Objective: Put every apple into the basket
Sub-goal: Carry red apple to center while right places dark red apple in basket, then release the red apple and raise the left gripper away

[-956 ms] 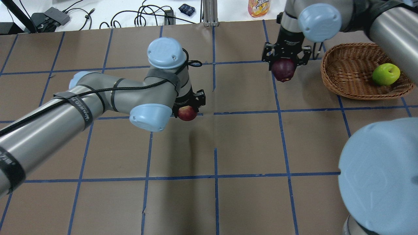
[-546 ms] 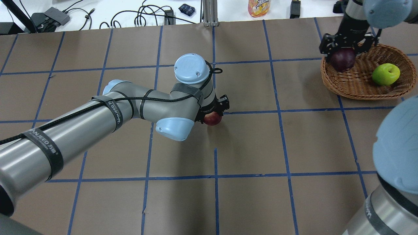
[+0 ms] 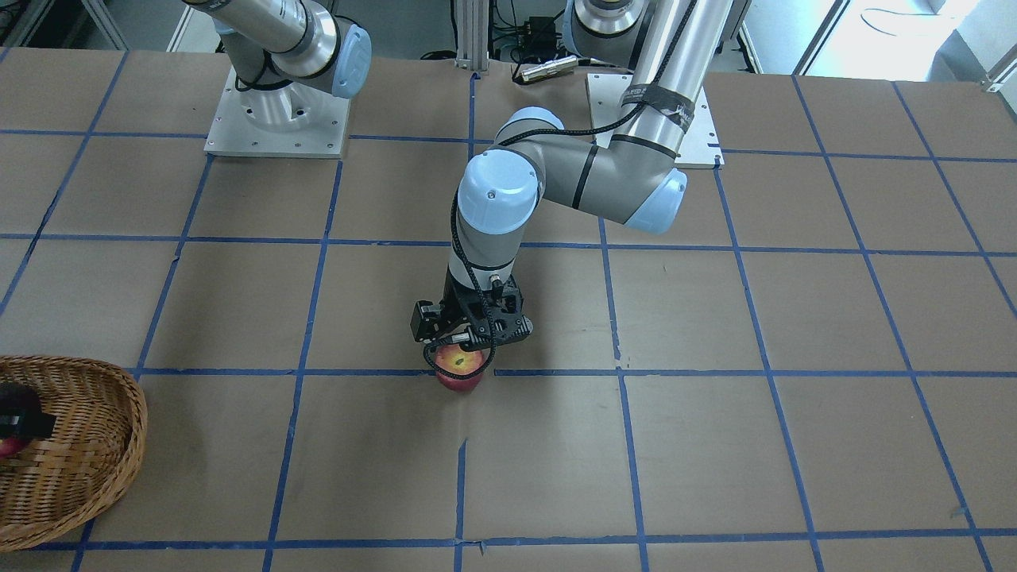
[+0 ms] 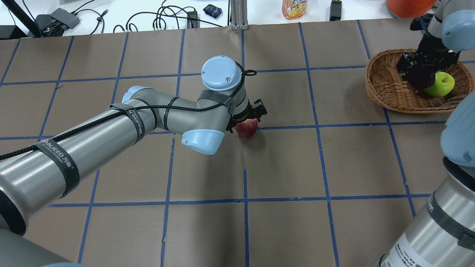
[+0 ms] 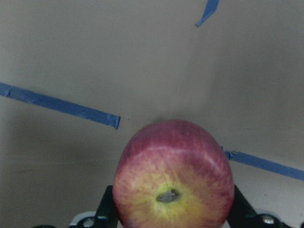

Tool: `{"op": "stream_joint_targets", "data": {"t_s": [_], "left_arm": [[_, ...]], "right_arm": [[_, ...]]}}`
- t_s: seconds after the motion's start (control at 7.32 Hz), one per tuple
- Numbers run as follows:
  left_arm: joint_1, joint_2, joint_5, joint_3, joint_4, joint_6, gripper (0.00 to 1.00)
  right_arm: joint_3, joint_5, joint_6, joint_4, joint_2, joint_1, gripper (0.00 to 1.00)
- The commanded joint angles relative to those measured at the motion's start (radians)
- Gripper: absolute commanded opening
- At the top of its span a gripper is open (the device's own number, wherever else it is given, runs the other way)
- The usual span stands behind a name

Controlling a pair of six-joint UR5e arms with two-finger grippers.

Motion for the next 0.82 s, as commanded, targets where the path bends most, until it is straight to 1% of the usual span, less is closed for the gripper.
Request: {"op": "stream_joint_targets", "data": {"t_s": [0.0,0.14,0.27,0.41,0.55,0.68], "left_arm": [[0.021,0.046,-0.002,0.01,-0.041,0.034,1.0],[0.027,0.087,0.001,0.02,-0.117,0.112,1.0],[0.055,0.151,0.007,0.034,-0.267,0.237,1.0],[0.11,0.222,0.033,0.069,-0.414,0.372,1.0],[0.172,0.276,0.059,0.136,-0.575,0.541,1.0],[0.212,0.335,0.067,0.205,-0.742,0.67,1.0]], "right_arm": [[0.006,-0.001,-0.009,-0.012,0.029,-0.004,0.23],[0.008,-0.001,-0.01,0.0,0.032,-0.021,0.5],[0.008,-0.001,-0.006,0.004,0.033,-0.027,0.94],[0.008,-0.01,-0.009,0.017,0.029,-0.035,1.0],[0.003,-0.012,-0.007,0.055,0.026,-0.038,1.0],[-0.01,-0.012,-0.007,0.11,0.0,-0.038,1.0]]}}
